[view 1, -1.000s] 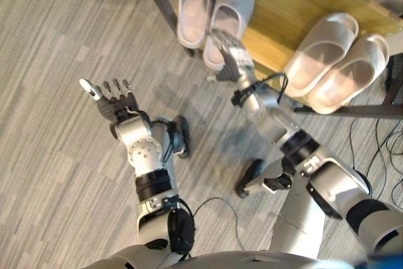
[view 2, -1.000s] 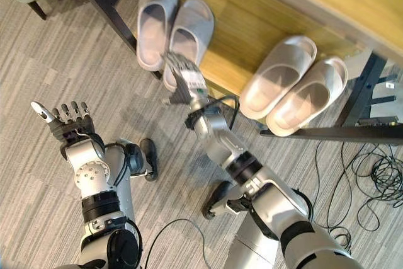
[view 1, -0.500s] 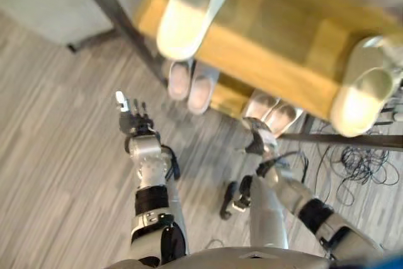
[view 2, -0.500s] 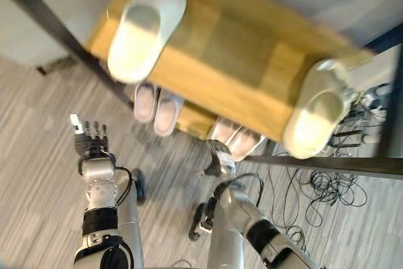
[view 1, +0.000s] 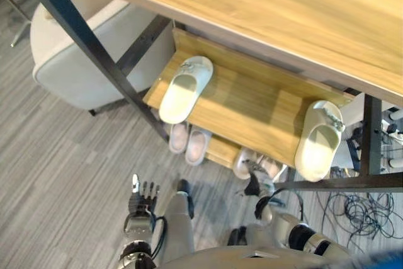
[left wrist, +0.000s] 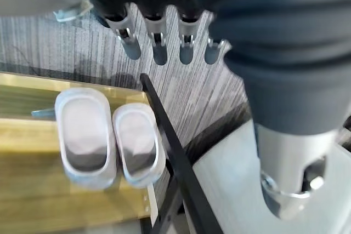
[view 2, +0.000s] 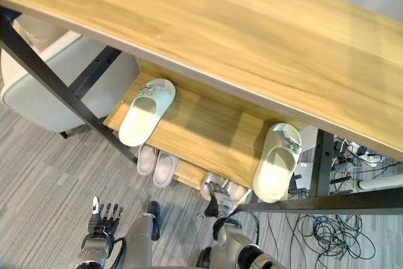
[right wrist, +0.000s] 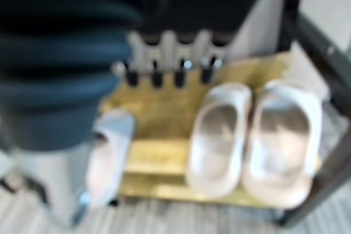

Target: Arrange the slippers neatly on the shoe rack.

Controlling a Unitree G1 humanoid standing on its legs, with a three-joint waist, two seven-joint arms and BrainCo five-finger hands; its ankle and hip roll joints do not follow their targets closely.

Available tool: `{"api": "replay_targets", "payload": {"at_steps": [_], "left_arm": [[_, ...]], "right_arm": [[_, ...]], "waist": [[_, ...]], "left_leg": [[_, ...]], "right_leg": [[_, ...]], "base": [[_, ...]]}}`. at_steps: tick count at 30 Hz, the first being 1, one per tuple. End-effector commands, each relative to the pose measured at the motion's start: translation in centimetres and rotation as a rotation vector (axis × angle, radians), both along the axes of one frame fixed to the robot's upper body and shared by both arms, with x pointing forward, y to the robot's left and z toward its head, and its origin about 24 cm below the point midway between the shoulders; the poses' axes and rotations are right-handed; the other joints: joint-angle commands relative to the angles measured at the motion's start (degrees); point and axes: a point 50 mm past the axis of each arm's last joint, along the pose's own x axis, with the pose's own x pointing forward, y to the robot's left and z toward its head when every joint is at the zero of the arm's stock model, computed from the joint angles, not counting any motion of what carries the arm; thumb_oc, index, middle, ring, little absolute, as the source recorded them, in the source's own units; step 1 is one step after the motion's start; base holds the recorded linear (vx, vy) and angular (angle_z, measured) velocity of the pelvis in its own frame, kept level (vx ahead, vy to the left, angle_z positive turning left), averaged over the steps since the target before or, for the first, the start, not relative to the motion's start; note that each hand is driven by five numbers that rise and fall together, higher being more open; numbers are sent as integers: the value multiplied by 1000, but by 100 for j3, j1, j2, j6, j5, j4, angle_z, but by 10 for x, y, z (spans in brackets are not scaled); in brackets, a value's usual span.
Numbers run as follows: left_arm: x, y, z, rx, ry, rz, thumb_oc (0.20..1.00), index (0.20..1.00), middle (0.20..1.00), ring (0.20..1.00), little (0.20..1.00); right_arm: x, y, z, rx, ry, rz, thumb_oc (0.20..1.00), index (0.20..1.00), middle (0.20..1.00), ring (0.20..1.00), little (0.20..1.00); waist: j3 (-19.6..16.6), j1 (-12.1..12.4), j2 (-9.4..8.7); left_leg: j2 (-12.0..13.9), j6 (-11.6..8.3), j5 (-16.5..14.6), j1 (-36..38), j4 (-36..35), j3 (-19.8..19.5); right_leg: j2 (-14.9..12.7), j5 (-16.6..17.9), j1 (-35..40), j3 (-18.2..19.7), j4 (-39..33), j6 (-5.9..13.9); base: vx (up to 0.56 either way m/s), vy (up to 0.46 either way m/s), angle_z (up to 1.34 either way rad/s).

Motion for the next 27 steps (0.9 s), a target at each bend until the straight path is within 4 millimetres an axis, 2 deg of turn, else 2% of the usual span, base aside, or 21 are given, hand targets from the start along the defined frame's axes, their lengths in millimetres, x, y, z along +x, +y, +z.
{"api": "replay_targets", "payload": {"at_steps": [1,5,9,11,12,14,17,18,19,20,22,25,27], "left_arm": [[-8,-5,4,37,-19,35,1000,1000,1000,1000,1000],[-14,-10,1,28,5,33,1000,1000,1000,1000,1000],[-25,-7,-3,17,47,43,1000,1000,1000,1000,1000],[-34,-4,-6,17,86,49,1000,1000,1000,1000,1000],[-44,-1,-9,18,126,54,1000,1000,1000,1000,1000],[-50,1,-12,14,152,69,1000,1000,1000,1000,1000],[-55,-1,-14,14,175,63,1000,1000,1000,1000,1000],[-61,-3,-17,11,206,59,1000,1000,1000,1000,1000],[-61,-3,-17,11,207,59,1000,1000,1000,1000,1000],[-64,-3,-19,15,225,60,1000,1000,1000,1000,1000],[-68,-4,-21,23,243,43,1000,1000,1000,1000,1000],[-69,-6,-22,44,260,-11,1000,1000,1000,1000,1000],[-62,0,-18,128,266,-86,1000,1000,1000,1000,1000]], "right_arm": [[1,2,1,-13,-12,9,1000,1000,1000,1000,1000],[-2,13,3,18,60,16,1000,1000,1000,1000,1000],[-5,5,10,63,89,-24,1000,1000,1000,1000,1000],[-8,-10,15,74,103,-64,1000,1000,1000,1000,1000],[-21,-36,15,73,145,-149,1000,1000,1000,1000,1000],[-33,-60,16,71,178,-212,1000,1000,1000,1000,1000],[-46,-74,13,62,215,-260,1000,1000,1000,1000,1000],[-57,-92,17,62,233,-315,1000,1000,1000,1000,1000],[-58,-93,17,61,234,-315,1000,1000,1000,1000,1000],[-71,-102,17,120,287,-401,1000,1000,1000,1000,1000],[-84,-112,18,162,329,-450,1000,1000,1000,1000,1000],[-95,-112,11,219,379,-490,1000,1000,1000,1000,1000],[-94,-112,8,238,357,-507,1000,1000,1000,1000,1000]], "waist": [[-55,-34,92],[-45,-113,89],[-90,-189,86],[-140,-249,86],[-196,-332,84],[-288,-390,108],[-340,-407,152],[-423,-454,191],[-418,-446,194],[-494,-526,220],[-566,-518,294],[-666,-557,401],[-676,-577,460]], "left_leg": [[37,-173,-609,621,-9,-68],[60,-153,-711,723,110,-53],[50,-133,-772,947,37,22],[25,-111,-783,1130,-78,74],[-29,-102,-824,1344,-202,148],[-66,-108,-740,1479,-408,189],[-92,-106,-685,1629,-594,219],[-156,-99,-604,1867,-910,274],[-157,-100,-593,1890,-932,278],[-260,-71,-580,2137,-1189,373],[-395,-32,-411,2468,-1664,413],[-506,22,-218,2730,-2120,479],[-600,42,-118,2945,-2425,525]], "right_leg": [[-24,-199,-195,82,531,-134],[-25,-249,-103,121,541,-117],[-5,-167,36,223,408,-111],[14,-48,168,290,222,-127],[1,29,370,336,-2,-120],[27,217,505,352,-310,-131],[43,341,648,360,-531,-111],[47,594,788,383,-823,-49],[49,604,808,384,-842,-49],[12,798,970,446,-1124,6],[21,1072,1172,519,-1568,34],[18,1354,1310,625,-1925,81],[-8,1469,1448,689,-2120,137]], "base": [[8,25,-10],[-15,15,-12],[0,0,0],[14,-13,-3],[22,-38,-11],[29,-30,-9],[25,-16,-5],[18,-14,-11],[38,-24,-10],[18,-16,-3],[14,-12,-11],[7,-11,-16],[12,-14,-13]]}}
